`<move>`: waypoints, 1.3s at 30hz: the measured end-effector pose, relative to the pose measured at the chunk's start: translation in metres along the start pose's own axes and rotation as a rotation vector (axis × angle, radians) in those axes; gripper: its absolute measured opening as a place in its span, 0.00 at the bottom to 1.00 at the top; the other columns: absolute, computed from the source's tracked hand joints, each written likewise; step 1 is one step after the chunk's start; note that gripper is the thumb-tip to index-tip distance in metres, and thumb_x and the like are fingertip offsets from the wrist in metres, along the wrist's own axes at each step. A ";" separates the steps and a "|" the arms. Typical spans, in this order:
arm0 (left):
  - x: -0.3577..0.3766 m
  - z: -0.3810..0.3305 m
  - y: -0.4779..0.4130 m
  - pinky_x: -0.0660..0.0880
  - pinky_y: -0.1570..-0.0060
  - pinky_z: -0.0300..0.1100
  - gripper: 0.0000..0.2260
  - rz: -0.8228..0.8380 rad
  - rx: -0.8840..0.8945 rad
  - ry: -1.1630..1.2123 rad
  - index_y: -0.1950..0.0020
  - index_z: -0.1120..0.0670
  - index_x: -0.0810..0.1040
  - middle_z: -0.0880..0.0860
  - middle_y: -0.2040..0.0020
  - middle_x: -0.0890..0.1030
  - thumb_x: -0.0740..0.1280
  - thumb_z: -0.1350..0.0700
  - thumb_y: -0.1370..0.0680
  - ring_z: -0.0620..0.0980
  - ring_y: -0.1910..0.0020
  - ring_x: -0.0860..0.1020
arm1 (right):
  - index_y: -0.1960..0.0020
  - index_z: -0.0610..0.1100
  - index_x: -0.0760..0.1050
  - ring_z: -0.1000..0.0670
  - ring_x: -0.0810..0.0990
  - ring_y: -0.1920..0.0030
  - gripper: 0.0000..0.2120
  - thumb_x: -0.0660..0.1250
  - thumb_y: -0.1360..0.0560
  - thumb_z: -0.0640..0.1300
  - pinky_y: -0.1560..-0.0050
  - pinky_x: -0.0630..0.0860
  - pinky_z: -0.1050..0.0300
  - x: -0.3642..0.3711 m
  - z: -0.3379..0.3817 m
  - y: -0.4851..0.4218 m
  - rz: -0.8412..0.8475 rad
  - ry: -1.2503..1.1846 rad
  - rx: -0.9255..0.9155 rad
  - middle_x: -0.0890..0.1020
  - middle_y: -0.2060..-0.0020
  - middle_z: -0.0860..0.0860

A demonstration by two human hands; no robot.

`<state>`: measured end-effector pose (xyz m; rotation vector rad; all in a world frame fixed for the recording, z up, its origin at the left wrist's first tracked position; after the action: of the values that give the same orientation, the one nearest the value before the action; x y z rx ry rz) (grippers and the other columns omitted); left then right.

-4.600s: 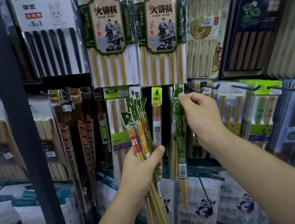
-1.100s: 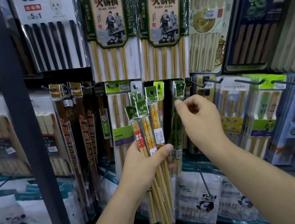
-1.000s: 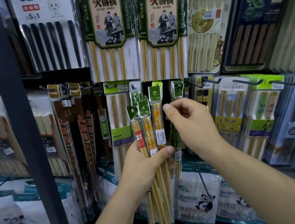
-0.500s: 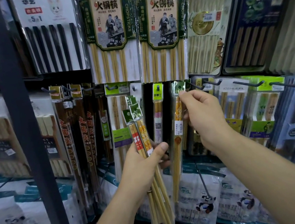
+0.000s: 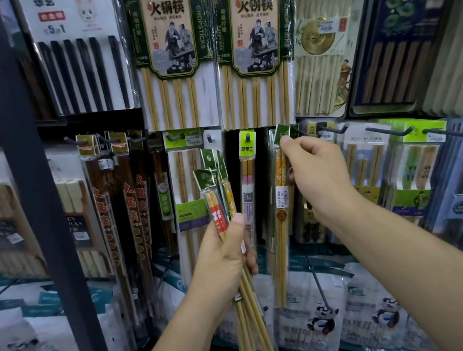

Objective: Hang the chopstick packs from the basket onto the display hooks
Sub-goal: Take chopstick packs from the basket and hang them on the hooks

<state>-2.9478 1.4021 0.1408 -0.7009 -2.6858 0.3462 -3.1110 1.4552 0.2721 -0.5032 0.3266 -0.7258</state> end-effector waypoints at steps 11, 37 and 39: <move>0.004 -0.001 0.003 0.76 0.68 0.43 0.18 0.024 -0.039 0.006 0.48 0.56 0.72 0.47 0.64 0.76 0.65 0.41 0.24 0.48 0.71 0.74 | 0.66 0.38 0.67 0.50 0.67 0.68 0.21 0.63 0.17 0.47 0.59 0.71 0.55 -0.001 0.000 0.000 -0.028 0.067 -0.020 0.65 0.75 0.52; 0.009 -0.020 0.011 0.82 0.64 0.43 0.06 0.042 0.040 0.021 0.50 0.41 0.82 0.57 0.55 0.87 0.70 0.53 0.18 0.53 0.56 0.87 | 0.57 0.49 0.82 0.55 0.76 0.69 0.11 0.70 0.21 0.53 0.70 0.72 0.65 0.021 -0.018 0.041 0.199 -0.084 0.159 0.83 0.65 0.51; 0.012 -0.020 0.012 0.82 0.63 0.44 0.05 0.074 0.042 0.018 0.49 0.41 0.82 0.56 0.54 0.87 0.70 0.52 0.19 0.53 0.56 0.87 | 0.58 0.50 0.83 0.54 0.76 0.69 0.11 0.69 0.20 0.52 0.71 0.71 0.65 0.027 -0.017 0.045 0.279 -0.123 0.168 0.82 0.64 0.48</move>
<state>-2.9448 1.4211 0.1586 -0.7893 -2.6330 0.4119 -3.0747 1.4595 0.2304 -0.3327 0.2123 -0.4448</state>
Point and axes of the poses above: each hand's wrist, its own y-axis away from the middle knuckle, its own x-axis out of the palm, z = x × y, the point moved 8 cm from there along -y, towards the middle knuckle
